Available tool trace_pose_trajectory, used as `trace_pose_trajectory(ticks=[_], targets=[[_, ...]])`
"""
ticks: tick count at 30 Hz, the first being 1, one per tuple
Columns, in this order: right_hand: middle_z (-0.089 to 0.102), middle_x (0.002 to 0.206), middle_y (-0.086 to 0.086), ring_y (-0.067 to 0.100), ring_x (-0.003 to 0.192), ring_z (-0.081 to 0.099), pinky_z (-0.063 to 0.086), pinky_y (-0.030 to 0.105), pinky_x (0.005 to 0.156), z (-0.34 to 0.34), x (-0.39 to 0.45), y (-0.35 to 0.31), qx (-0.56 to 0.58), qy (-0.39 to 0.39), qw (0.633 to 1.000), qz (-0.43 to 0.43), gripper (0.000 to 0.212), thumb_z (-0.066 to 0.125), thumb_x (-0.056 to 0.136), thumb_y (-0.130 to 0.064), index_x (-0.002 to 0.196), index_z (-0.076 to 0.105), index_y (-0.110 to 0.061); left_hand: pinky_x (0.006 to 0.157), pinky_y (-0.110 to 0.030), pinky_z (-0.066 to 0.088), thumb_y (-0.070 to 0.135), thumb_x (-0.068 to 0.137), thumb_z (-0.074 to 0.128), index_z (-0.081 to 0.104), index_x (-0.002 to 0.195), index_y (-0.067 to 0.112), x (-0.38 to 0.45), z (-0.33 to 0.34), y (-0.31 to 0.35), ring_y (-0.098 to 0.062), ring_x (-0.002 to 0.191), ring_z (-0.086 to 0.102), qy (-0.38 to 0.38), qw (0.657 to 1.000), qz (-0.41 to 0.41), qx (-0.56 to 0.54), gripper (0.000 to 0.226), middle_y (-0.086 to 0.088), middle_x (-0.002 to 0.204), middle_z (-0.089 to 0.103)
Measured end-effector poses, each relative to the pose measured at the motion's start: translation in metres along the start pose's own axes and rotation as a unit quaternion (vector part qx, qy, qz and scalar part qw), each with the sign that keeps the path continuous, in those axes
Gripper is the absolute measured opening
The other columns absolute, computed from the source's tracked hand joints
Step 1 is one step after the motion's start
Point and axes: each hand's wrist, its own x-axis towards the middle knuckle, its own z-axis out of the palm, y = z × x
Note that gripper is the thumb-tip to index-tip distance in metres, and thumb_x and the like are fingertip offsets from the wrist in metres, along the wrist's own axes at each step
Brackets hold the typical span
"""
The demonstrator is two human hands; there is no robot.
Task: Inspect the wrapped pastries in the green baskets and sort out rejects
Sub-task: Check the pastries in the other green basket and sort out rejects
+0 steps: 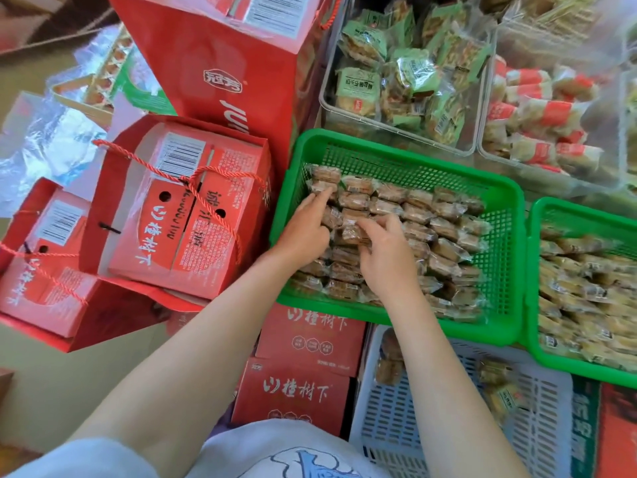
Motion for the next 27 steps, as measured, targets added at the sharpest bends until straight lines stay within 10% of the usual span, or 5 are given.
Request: trace_pose_trajectory(ticks=[10, 18, 22, 27], targets=[[0.05, 0.119, 0.011, 0.026, 0.092, 0.057, 0.045, 0.029, 0.075, 0.032, 0.014, -0.013, 0.029, 0.077, 0.996, 0.035, 0.044, 0.061, 0.092, -0.002, 0.135, 0.058, -0.011, 0.121, -0.024, -0.003, 0.001, 0.097, 0.039, 0.016, 0.16, 0.011, -0.06, 0.008, -0.02, -0.019, 0.155, 0.003, 0.055, 0.975, 0.097, 0.194, 0.068, -0.006, 0.167, 0.013], [0.048, 0.116, 0.013, 0.023, 0.085, 0.052, 0.048, 0.033, 0.071, 0.037, 0.009, -0.009, 0.033, 0.108, 0.993, 0.016, 0.047, 0.063, 0.09, 0.0, 0.135, 0.057, -0.011, 0.125, -0.039, 0.007, 0.028, 0.105, 0.036, 0.026, 0.154, 0.005, -0.045, 0.015, -0.015, -0.028, 0.152, 0.015, 0.009, 0.947, 0.072, 0.314, 0.055, -0.014, 0.164, 0.023], [0.046, 0.114, 0.017, 0.028, 0.083, 0.051, 0.048, 0.036, 0.067, 0.036, 0.003, -0.002, -0.003, 0.097, 0.995, -0.02, 0.046, 0.057, 0.088, 0.008, 0.132, 0.059, -0.006, 0.113, -0.038, 0.028, 0.026, 0.102, 0.04, 0.051, 0.125, 0.007, -0.044, 0.011, -0.015, -0.03, 0.123, 0.044, 0.011, 0.928, 0.072, 0.366, 0.032, -0.012, 0.129, 0.055], [0.048, 0.108, 0.024, 0.04, 0.083, 0.055, 0.05, 0.04, 0.065, 0.04, -0.001, -0.008, -0.072, 0.068, 0.991, -0.09, 0.051, 0.057, 0.077, 0.02, 0.124, 0.062, 0.0, 0.124, -0.04, 0.001, 0.033, 0.107, 0.034, 0.025, 0.155, 0.0, -0.063, 0.015, -0.027, -0.033, 0.15, 0.02, 0.006, 0.909, 0.095, 0.405, 0.059, -0.018, 0.161, 0.028]])
